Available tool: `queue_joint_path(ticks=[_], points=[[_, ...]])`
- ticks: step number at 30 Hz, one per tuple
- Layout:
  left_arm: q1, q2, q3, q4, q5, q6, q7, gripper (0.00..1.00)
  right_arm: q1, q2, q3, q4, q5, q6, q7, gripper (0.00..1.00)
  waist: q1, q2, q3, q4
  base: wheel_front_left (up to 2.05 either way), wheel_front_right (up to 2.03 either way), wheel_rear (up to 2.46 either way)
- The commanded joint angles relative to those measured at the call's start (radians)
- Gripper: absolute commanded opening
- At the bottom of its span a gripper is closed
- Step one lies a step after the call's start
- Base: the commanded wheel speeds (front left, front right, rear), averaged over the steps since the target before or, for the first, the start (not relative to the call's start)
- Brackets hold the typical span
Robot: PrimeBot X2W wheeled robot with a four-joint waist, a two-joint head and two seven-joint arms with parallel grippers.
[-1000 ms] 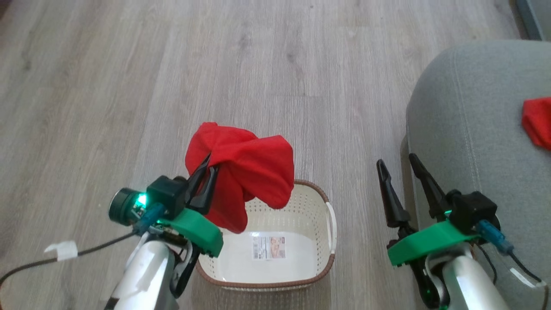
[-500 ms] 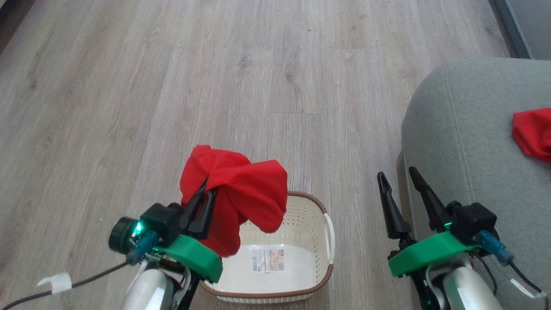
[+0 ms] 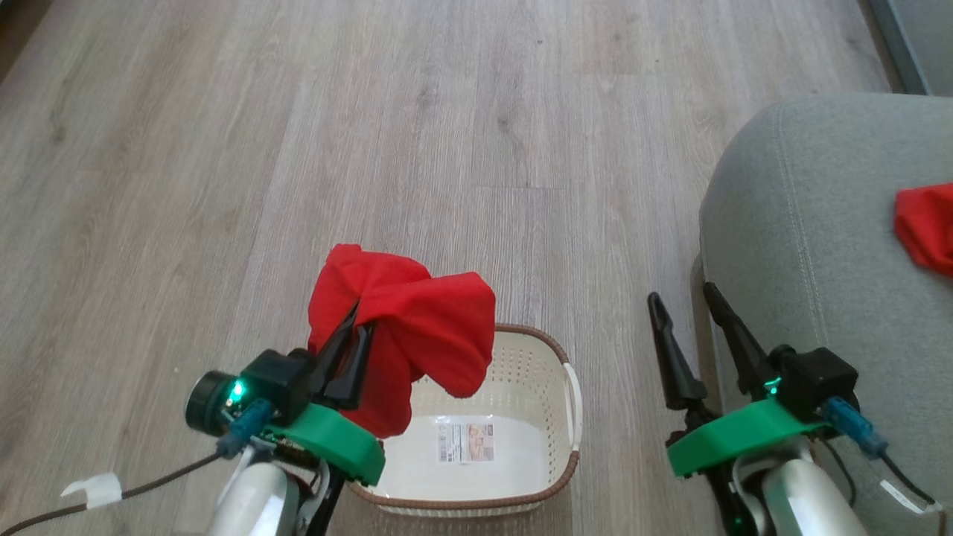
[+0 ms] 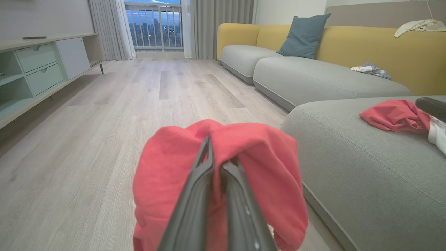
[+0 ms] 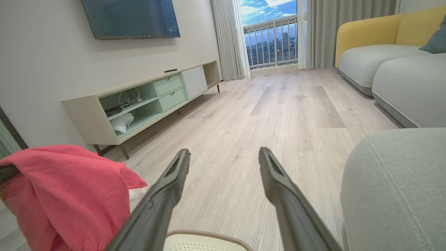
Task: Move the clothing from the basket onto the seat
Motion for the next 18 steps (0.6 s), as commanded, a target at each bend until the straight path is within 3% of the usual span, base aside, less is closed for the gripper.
queue_joint_path(ticks=[1, 10, 18], points=[[-0.066, -0.004, 0.043, -0.045, 0.021, -0.009, -0.013, 0.00, -0.030, 0.000, 0.041, -0.047, -0.006, 0.000, -0.009, 1.00, 0.0001, -0.0001, 0.006, 0.001, 0.00, 0.00, 0.00], [-0.122, 0.013, 0.023, -0.038, 0.062, -0.041, -0.013, 0.00, -0.060, -0.066, 0.203, -0.110, 0.012, 0.000, -0.009, 1.00, 0.0001, -0.0001, 0.026, -0.006, 0.00, 0.00, 0.00], [-0.168, 0.048, -0.075, -0.043, 0.074, -0.050, -0.013, 0.00, -0.128, -0.144, 0.357, -0.126, -0.025, 0.000, -0.009, 1.00, 0.0001, -0.0001, 0.035, -0.019, 0.00, 0.00, 0.00]])
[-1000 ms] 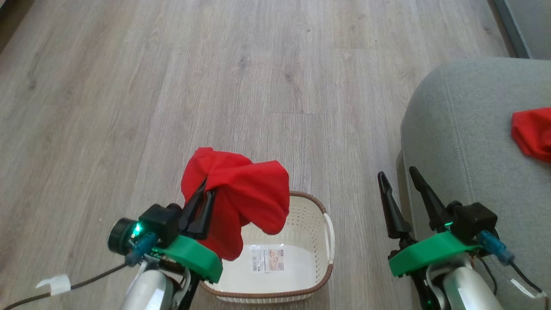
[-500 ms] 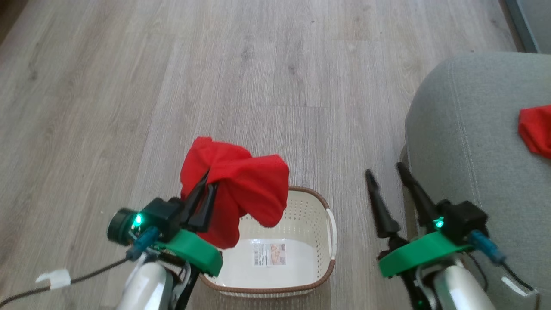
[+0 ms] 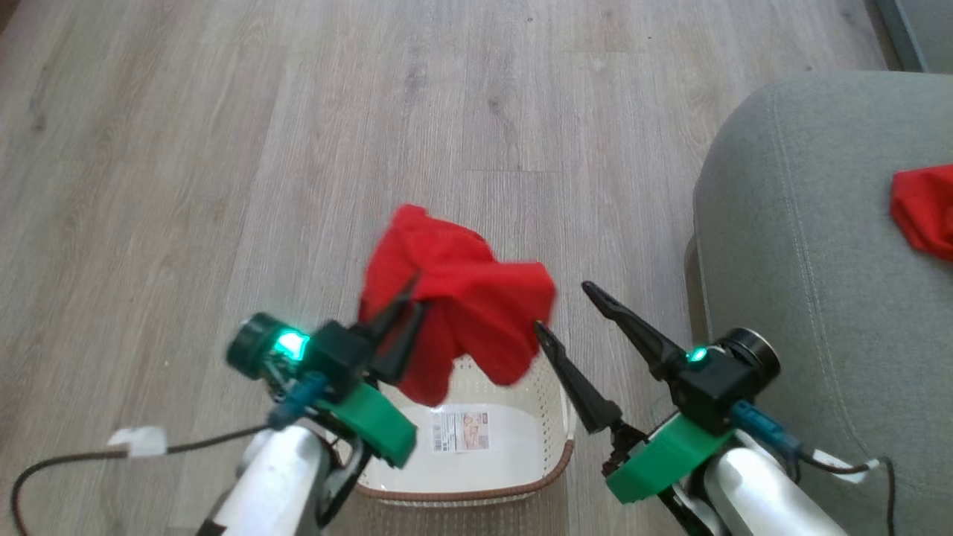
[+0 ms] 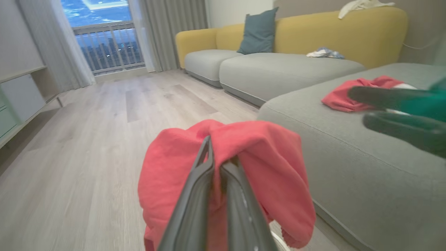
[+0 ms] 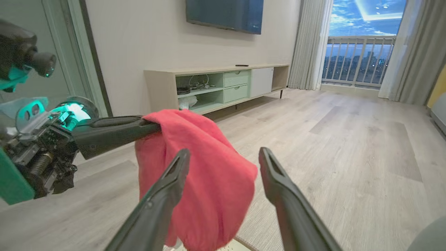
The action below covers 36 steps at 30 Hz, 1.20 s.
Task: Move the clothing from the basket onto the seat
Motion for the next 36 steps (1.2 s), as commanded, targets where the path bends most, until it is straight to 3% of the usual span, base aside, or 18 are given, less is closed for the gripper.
queue_joint_path(ticks=[1, 7, 20, 27, 33, 34, 35, 36], points=[[-0.063, 0.027, -0.001, -0.040, 0.004, 0.000, -0.013, 0.00, -0.044, -0.013, 0.029, -0.026, -0.015, 0.000, -0.009, 1.00, 0.0000, -0.0001, 0.000, -0.001, 0.00, 0.00, 0.00], [-0.098, 0.081, -0.126, -0.053, -0.013, -0.001, -0.013, 0.00, -0.093, -0.043, 0.080, 0.026, -0.059, 0.000, -0.009, 1.00, 0.0000, -0.0001, -0.004, 0.002, 0.00, 0.00, 0.00], [-0.133, 0.140, -0.302, -0.123, -0.020, -0.001, -0.013, 0.00, -0.184, -0.113, 0.255, 0.141, -0.079, 0.000, 0.029, 1.00, 0.0000, -0.0001, -0.011, 0.014, 0.00, 0.00, 0.00], [-0.166, 0.149, -0.390, -0.126, -0.044, -0.001, -0.013, 0.00, -0.231, -0.091, 0.297, 0.194, -0.090, 0.000, 0.035, 1.00, 0.0000, -0.0001, -0.001, 0.022, 0.00, 0.00, 0.00], [-0.172, 0.133, -0.410, -0.120, -0.076, -0.001, -0.013, 0.00, -0.244, -0.050, 0.294, 0.232, -0.077, 0.000, 0.016, 1.00, 0.0000, -0.0001, 0.006, 0.028, 0.00, 0.00, 0.00], [-0.166, 0.127, -0.396, -0.121, -0.086, -0.001, -0.013, 0.00, -0.242, -0.040, 0.281, 0.239, -0.076, 0.000, 0.012, 0.93, 0.0000, -0.0001, 0.006, 0.029, 0.00, 0.00, 0.00], [-0.159, 0.123, -0.383, -0.116, -0.092, -0.001, -0.013, 0.00, -0.239, -0.031, 0.271, 0.246, -0.077, 0.000, 0.009, 0.33, 0.0000, -0.0001, 0.005, 0.030, 0.00, 0.00, 0.00], [-0.159, 0.123, -0.383, -0.116, -0.092, -0.001, -0.013, 0.00, -0.239, -0.031, 0.271, 0.246, -0.077, 0.000, 0.009, 0.33, 0.0000, -0.0001, 0.005, 0.030, 0.00, 0.00, 0.00]])
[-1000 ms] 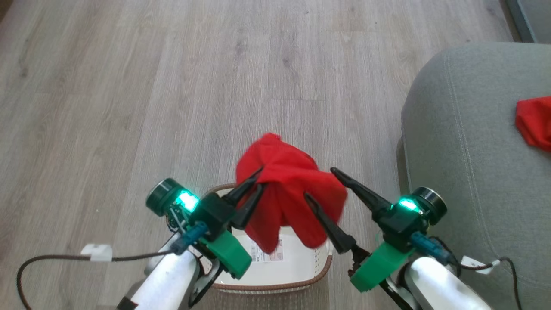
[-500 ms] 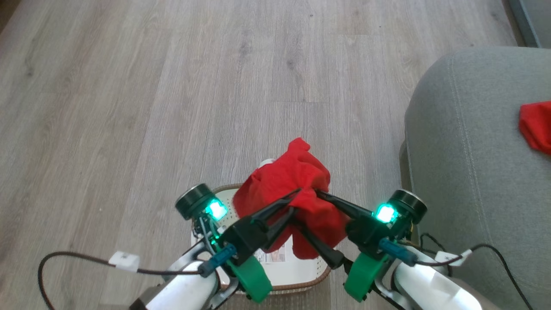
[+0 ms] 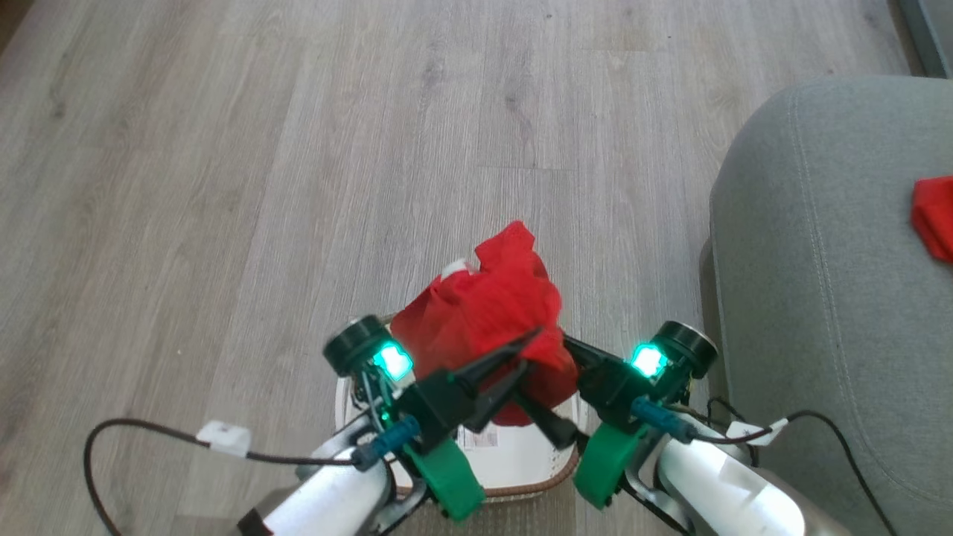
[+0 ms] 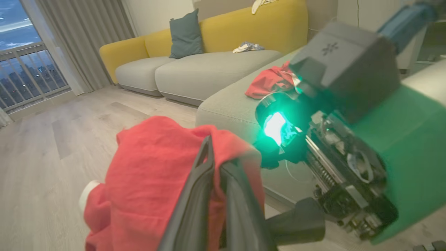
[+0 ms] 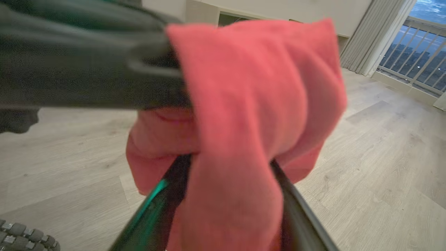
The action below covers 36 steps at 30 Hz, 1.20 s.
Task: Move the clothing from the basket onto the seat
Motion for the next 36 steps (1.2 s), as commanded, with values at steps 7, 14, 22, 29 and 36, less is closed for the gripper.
queue_joint_path(ticks=[7, 14, 22, 29, 36], points=[[-0.020, -0.006, 0.062, -0.020, 0.003, -0.001, -0.013, 0.00, 0.001, 0.049, -0.043, -0.011, 0.014, 0.000, -0.023, 0.00, -0.0001, 0.0000, -0.002, 0.006, 0.00, 0.00, 0.00], [-0.006, -0.017, 0.098, -0.025, 0.013, -0.001, -0.013, 0.97, 0.025, 0.068, -0.090, -0.056, 0.008, 0.000, -0.025, 0.00, -0.0001, 0.0000, -0.005, 0.008, 0.00, 0.00, 0.00], [0.023, -0.033, 0.160, -0.019, 0.021, -0.001, -0.013, 1.00, 0.053, 0.076, -0.220, -0.114, -0.004, 0.000, -0.025, 0.00, -0.0001, 0.0000, -0.009, 0.004, 0.00, 0.00, 0.00], [0.070, -0.040, 0.206, -0.006, 0.014, -0.001, -0.013, 1.00, 0.098, 0.084, -0.394, -0.154, -0.006, 0.000, -0.026, 0.00, -0.0001, 0.0000, -0.016, 0.003, 0.00, 0.00, 0.00], [0.103, -0.025, 0.175, 0.014, -0.006, -0.001, -0.013, 1.00, 0.154, 0.102, -0.571, -0.192, -0.003, 0.000, -0.026, 0.00, -0.0001, 0.0000, -0.019, 0.000, 0.00, 0.00, 0.00]])
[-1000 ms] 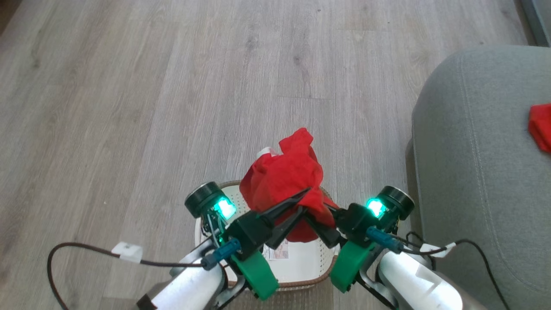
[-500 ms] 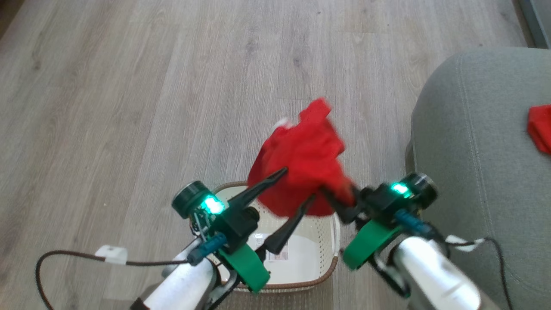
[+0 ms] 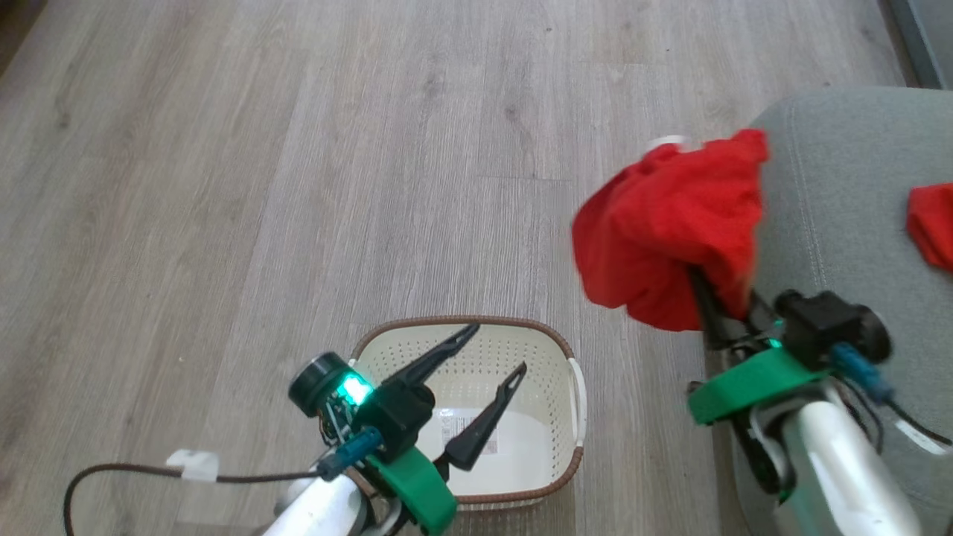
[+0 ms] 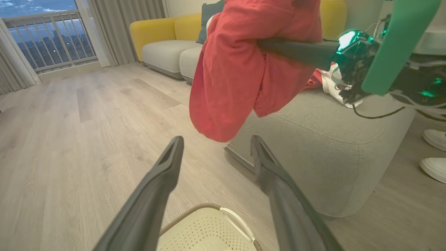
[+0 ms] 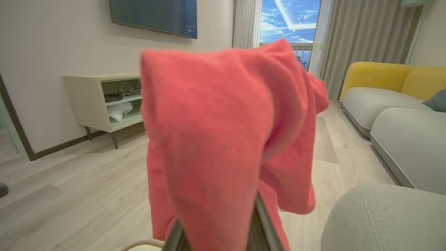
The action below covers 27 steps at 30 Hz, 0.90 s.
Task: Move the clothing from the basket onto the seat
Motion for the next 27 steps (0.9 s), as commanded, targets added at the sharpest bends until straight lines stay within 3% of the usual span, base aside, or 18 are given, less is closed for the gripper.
queue_joint_path(ticks=[1, 9, 27], points=[[-0.018, 0.012, 0.025, -0.018, -0.013, -0.001, -0.009, 1.00, 0.000, 0.009, -0.017, -0.043, 0.001, 0.000, -0.011, 0.00, 0.0000, 0.0000, -0.002, -0.002, 0.00, 0.00, 0.00], [0.027, 0.010, 0.001, 0.008, -0.042, -0.001, -0.009, 1.00, 0.067, 0.043, -0.157, -0.017, 0.010, 0.000, -0.011, 0.00, 0.0000, 0.0000, -0.010, -0.010, 0.00, 0.00, 0.00], [0.058, -0.009, 0.015, 0.030, -0.053, -0.001, -0.009, 1.00, 0.095, 0.075, -0.204, 0.011, -0.005, 0.000, -0.011, 0.00, 0.0000, 0.0000, -0.012, -0.022, 0.00, 0.00, 0.00]])
